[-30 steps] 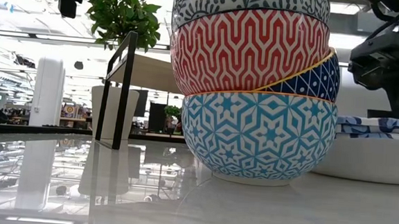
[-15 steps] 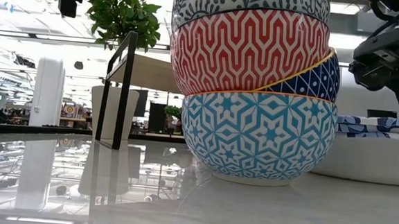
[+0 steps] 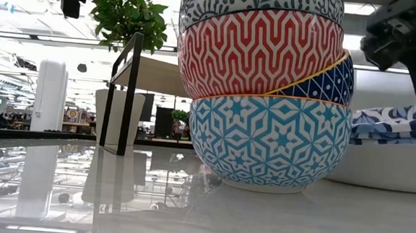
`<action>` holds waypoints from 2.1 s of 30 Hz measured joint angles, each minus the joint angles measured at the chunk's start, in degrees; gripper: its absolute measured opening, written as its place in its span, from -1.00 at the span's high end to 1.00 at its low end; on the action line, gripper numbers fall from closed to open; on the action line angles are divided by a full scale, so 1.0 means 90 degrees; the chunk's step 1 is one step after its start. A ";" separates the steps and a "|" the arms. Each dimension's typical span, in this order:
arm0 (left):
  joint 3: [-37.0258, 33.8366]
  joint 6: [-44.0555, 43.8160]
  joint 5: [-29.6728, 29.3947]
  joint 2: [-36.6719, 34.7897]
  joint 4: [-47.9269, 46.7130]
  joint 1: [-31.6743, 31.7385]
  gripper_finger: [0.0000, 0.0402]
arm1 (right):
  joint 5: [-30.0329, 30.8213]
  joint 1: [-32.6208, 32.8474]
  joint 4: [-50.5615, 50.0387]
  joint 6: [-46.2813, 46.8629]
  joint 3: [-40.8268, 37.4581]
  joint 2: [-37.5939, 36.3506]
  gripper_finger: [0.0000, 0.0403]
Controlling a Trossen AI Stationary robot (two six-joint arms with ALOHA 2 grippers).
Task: Place and stack bowls onto a shelf
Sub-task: Stack the white bowl on top of the white bowl on the shelf
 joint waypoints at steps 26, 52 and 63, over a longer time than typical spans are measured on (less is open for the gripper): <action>0.0000 0.0000 0.0002 0.0001 0.0000 -0.0001 -0.23 | 0.1050 -0.1969 -0.0379 -0.2693 0.2273 -0.1519 0.85; 0.0000 0.0119 -0.0214 0.0002 -0.0027 0.0000 -0.23 | -0.2819 -0.7724 0.1024 -0.6310 0.2991 0.0637 0.85; 0.0000 0.0119 -0.0221 0.0000 -0.0027 0.0000 -0.23 | -0.3379 -0.8001 0.0628 -0.6801 0.2993 0.0848 0.84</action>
